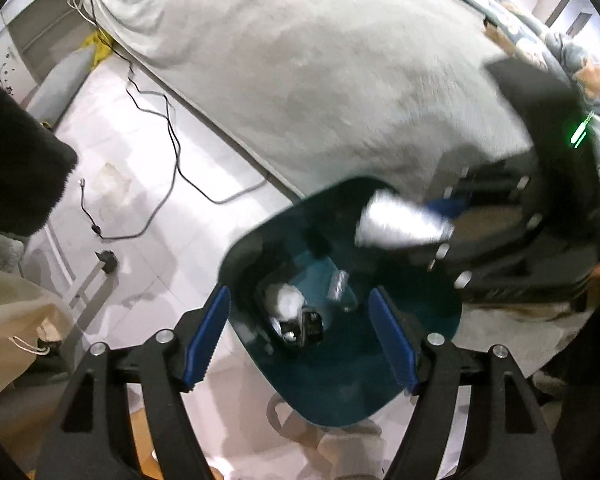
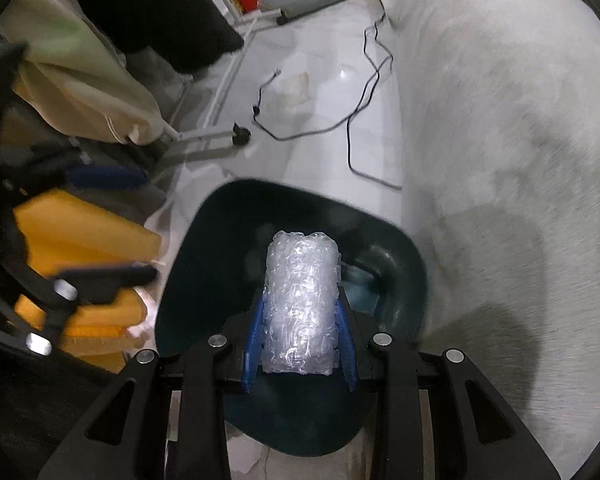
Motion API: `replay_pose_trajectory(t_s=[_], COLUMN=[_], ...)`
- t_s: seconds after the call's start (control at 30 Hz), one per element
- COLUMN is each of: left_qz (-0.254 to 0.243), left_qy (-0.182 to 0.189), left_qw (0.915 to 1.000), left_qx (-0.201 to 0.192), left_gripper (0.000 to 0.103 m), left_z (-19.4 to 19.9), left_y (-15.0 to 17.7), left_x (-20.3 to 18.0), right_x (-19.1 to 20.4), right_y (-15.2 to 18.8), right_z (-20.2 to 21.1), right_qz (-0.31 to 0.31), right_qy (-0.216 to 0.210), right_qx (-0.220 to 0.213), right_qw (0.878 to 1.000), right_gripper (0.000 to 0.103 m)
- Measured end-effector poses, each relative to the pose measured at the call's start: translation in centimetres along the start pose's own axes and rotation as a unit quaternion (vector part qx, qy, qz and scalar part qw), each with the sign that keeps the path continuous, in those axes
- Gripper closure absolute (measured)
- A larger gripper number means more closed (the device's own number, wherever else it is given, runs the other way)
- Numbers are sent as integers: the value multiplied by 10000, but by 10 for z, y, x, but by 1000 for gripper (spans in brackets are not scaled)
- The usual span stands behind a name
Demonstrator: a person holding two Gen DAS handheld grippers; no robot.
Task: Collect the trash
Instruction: 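Move both tools back toward the remaining items on the bed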
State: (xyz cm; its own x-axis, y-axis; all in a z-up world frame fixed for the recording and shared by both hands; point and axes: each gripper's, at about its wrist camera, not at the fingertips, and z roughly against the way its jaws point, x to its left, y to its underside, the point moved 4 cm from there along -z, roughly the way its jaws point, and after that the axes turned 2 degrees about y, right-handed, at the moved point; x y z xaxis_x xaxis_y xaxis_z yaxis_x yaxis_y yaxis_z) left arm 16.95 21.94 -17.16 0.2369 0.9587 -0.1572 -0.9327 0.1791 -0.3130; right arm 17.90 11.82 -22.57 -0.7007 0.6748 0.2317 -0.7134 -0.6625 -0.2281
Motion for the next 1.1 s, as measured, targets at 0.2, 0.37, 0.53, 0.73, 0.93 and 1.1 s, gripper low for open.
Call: replay_pose_trajectory(t_s=[0.2,0.37,0.53,0.73,0.93,1.1], left_qz=[282,360,485,469,452,388], left_qy=[-227,-316,-402,-633,-739,-767], left_qw=[9971,9891,9824,9745,9671,9629], left_qx=[-668,-1394,-1761,-2102,-2391,-2559], left_gripper=[28,28,26,22,22,21], left_z=[22,55,67,79,93,101], left_y=[-17,-36,-44,-54,-70,-81], left_x=[5,3,4,-4,-18,-31], right_x=[5,11,18,21,26,19], right_y=[9,18,16,19,17,22], right_z=[-25,-36,-36,-20,17,38], right_qz=[179,318,597,755,810,811], right_qy=[171,214,360,432,149,226], right_qx=[357,568,592,365,-241,-538], right_qw=[9991,9977,9958,9955,9963,9950], right_gripper=[69,68,58,51,28,19])
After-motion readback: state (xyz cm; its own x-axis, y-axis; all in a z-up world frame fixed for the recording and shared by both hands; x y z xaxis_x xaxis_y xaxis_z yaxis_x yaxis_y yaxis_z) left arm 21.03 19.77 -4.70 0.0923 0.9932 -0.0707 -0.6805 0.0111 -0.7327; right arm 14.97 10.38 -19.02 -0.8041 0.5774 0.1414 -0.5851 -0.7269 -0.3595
